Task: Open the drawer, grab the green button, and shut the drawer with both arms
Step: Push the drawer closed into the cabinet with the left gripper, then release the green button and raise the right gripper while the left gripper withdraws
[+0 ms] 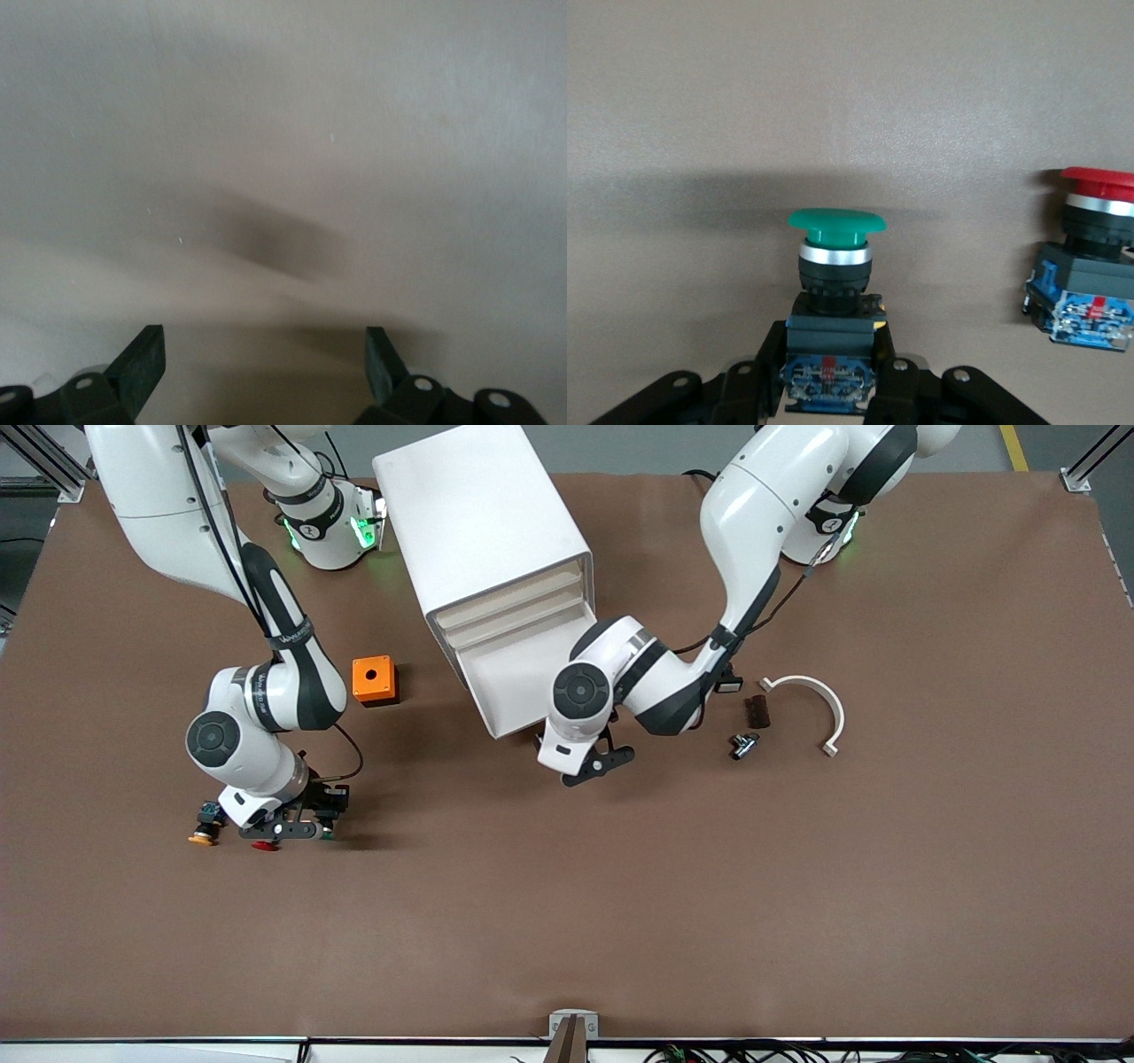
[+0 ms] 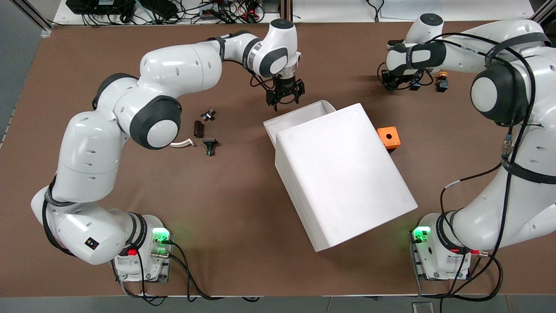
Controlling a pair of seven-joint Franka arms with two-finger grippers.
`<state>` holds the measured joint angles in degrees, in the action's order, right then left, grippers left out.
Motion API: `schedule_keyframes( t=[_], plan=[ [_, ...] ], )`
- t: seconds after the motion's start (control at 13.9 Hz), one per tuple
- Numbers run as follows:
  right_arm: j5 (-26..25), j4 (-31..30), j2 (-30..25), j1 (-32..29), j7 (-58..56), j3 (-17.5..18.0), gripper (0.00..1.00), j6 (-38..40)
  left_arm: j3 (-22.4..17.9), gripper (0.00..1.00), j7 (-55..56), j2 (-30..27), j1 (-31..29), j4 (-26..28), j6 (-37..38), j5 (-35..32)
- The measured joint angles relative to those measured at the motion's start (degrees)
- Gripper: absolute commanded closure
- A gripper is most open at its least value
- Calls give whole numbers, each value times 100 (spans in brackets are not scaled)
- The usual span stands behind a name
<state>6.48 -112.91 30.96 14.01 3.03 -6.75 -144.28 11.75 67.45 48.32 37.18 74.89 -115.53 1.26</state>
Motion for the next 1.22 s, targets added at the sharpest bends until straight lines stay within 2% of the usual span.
schedule_keyframes(
  t=[0.22,0.5,0.57,0.65,0.72,1.22],
  plan=[
    [13,3,29,0,1,1,98,-29,85,1,89,0,98,115,-1,-2],
    [15,35,54,-1,1,1,96,-41,445,1,339,0,109,197,-7,-3],
    [15,52,72,-1,1,1,84,-48,527,1,404,0,110,205,-7,-3],
    [15,80,93,-2,1,1,49,-54,605,1,489,0,111,214,-6,7],
    [16,105,110,-3,1,1,0,-56,667,1,555,0,113,222,-6,57],
    [17,379,111,-15,-3,-2,0,49,935,1,813,6,120,337,-7,663]
  ],
)
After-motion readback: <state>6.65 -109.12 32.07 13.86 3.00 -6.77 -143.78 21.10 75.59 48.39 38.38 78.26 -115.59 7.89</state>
